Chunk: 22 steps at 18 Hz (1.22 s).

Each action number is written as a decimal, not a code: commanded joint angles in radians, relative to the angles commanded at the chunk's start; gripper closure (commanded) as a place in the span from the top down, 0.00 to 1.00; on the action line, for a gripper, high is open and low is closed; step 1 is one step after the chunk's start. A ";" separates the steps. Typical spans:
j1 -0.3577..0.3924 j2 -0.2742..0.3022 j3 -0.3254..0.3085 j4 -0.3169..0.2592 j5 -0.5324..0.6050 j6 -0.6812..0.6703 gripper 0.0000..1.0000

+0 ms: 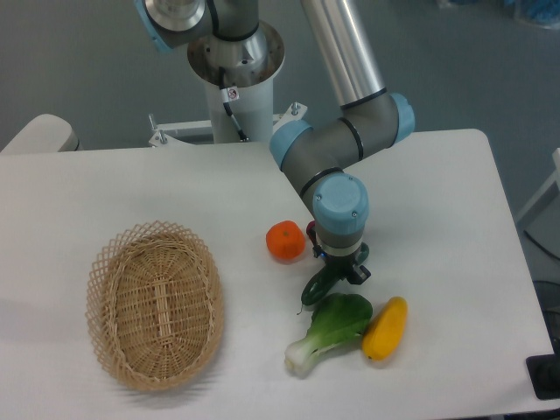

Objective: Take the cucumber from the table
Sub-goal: 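Close the gripper around the middle of the green cucumber, then lift the held cucumber up off the table toward the basket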

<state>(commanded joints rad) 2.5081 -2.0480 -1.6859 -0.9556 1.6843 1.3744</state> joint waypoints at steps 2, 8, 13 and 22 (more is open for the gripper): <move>0.000 0.034 0.012 -0.037 -0.031 0.000 0.16; -0.005 0.161 0.057 -0.138 -0.248 -0.093 0.16; -0.054 0.213 0.045 -0.158 -0.296 -0.187 0.17; -0.101 0.246 0.061 -0.157 -0.321 -0.310 0.17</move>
<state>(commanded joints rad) 2.4068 -1.8024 -1.6245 -1.1121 1.3637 1.0646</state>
